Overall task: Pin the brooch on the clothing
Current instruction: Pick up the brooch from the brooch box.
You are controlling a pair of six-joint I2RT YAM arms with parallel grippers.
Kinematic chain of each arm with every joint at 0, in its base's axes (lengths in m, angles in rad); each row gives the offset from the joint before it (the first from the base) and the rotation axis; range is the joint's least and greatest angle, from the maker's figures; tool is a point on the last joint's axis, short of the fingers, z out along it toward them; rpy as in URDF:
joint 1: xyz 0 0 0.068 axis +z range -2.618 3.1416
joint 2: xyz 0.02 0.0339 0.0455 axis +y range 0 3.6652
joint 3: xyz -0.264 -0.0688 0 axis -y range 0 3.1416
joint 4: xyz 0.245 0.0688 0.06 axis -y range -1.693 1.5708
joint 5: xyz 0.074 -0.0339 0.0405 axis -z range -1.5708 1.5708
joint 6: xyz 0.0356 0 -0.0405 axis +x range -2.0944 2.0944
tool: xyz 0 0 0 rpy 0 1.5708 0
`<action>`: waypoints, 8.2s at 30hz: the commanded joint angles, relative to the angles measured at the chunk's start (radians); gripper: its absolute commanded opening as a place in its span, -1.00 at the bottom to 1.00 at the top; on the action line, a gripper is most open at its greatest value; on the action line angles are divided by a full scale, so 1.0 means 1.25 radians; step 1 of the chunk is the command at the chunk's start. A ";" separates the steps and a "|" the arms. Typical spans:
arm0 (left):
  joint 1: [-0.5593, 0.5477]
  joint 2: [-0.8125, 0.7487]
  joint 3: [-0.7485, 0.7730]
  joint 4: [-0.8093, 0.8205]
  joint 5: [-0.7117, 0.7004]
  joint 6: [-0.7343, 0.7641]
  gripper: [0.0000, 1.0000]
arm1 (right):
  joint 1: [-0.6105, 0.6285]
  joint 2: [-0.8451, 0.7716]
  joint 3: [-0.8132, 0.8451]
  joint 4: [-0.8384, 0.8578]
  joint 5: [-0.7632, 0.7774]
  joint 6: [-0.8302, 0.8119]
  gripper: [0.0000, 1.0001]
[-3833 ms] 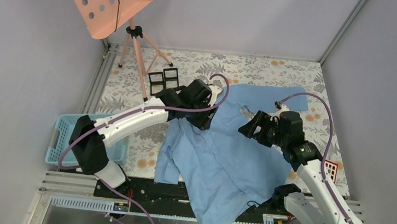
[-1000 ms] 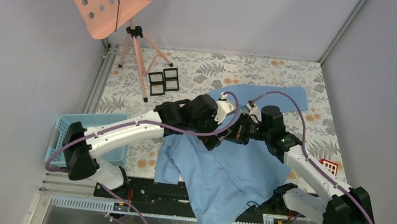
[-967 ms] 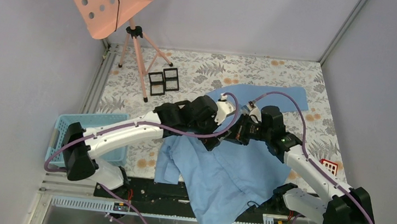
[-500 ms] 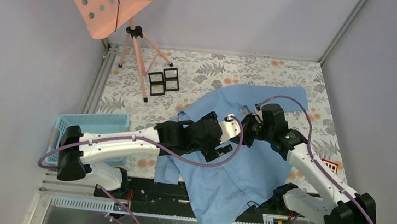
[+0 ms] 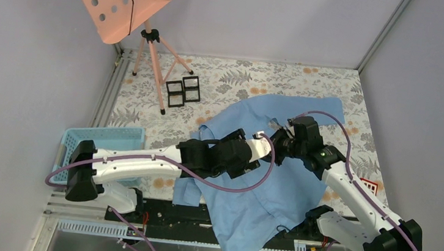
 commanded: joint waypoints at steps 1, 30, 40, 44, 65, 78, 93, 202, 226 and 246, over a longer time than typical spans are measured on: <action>-0.006 0.013 0.022 0.039 -0.039 0.004 0.39 | 0.015 -0.009 0.022 0.022 0.007 0.050 -1.00; -0.010 0.041 0.027 0.039 -0.091 -0.002 -1.00 | 0.075 0.048 0.023 0.097 0.027 0.100 -0.46; 0.021 0.010 0.024 0.029 -0.014 -0.056 -1.00 | 0.062 -0.064 0.006 0.026 0.186 0.050 -0.17; 0.071 -0.025 0.026 0.023 0.132 -0.072 -1.00 | 0.009 -0.147 -0.028 0.029 0.208 0.037 -0.16; 0.348 -0.165 -0.018 0.226 1.046 -0.251 -1.00 | -0.036 -0.311 -0.088 0.489 -0.233 -0.148 0.48; 0.371 -0.162 -0.027 0.258 1.077 -0.282 -1.00 | -0.034 -0.323 -0.109 0.528 -0.279 -0.133 0.08; 0.374 -0.146 -0.027 0.263 1.093 -0.294 -1.00 | -0.022 -0.307 -0.113 0.534 -0.283 -0.134 -0.28; 0.301 -0.256 -0.369 0.898 0.618 -0.822 -0.56 | 0.050 -0.418 -0.292 0.745 0.074 -0.038 -1.00; 0.303 -0.263 -0.371 0.896 0.638 -0.812 -0.84 | 0.050 -0.424 -0.293 0.727 0.067 -0.038 -1.00; 0.427 -0.127 0.002 0.341 0.991 -0.542 -1.00 | 0.049 -0.488 -0.166 0.389 0.031 -0.253 0.55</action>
